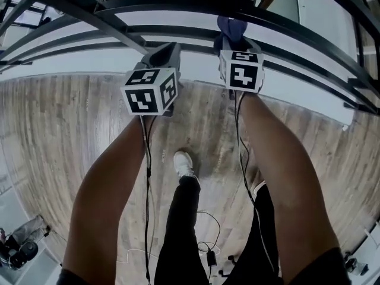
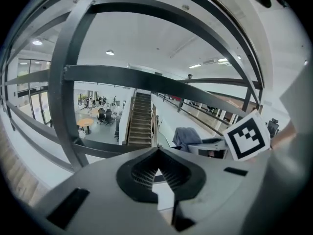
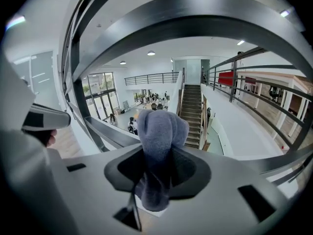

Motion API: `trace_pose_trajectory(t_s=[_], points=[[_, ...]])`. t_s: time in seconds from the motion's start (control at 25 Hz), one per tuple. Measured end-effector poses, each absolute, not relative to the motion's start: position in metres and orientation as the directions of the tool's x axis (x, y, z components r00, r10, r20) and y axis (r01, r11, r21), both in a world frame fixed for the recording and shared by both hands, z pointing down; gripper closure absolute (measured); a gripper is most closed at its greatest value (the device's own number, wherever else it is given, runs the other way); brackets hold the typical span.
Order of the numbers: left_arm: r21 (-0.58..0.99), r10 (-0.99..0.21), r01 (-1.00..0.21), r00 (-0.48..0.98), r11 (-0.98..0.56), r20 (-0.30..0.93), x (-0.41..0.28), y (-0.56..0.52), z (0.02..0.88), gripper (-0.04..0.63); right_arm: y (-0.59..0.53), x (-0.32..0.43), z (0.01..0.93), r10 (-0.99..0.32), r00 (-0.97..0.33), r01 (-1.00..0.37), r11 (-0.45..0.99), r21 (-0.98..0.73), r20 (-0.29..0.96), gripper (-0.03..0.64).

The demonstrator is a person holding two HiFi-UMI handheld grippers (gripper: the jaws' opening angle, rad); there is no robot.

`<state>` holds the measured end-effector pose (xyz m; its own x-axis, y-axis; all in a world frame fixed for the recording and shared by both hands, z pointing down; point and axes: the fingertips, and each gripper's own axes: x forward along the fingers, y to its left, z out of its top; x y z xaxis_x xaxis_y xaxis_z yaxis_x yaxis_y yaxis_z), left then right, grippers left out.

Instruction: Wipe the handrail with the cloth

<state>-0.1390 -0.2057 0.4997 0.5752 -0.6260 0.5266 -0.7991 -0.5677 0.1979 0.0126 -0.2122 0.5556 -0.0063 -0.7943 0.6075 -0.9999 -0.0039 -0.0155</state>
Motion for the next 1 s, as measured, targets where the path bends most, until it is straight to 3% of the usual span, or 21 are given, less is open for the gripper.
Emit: trace_pose_trajectory(t_s=[1.0], points=[[0.239, -0.473, -0.661, 0.702, -0.712, 0.533, 0.222, -0.086, 0.516, 0.597, -0.059, 0.359, 0.554, -0.78, 0.128, -0.987, -0.163, -0.002, 0.613, 0.491]])
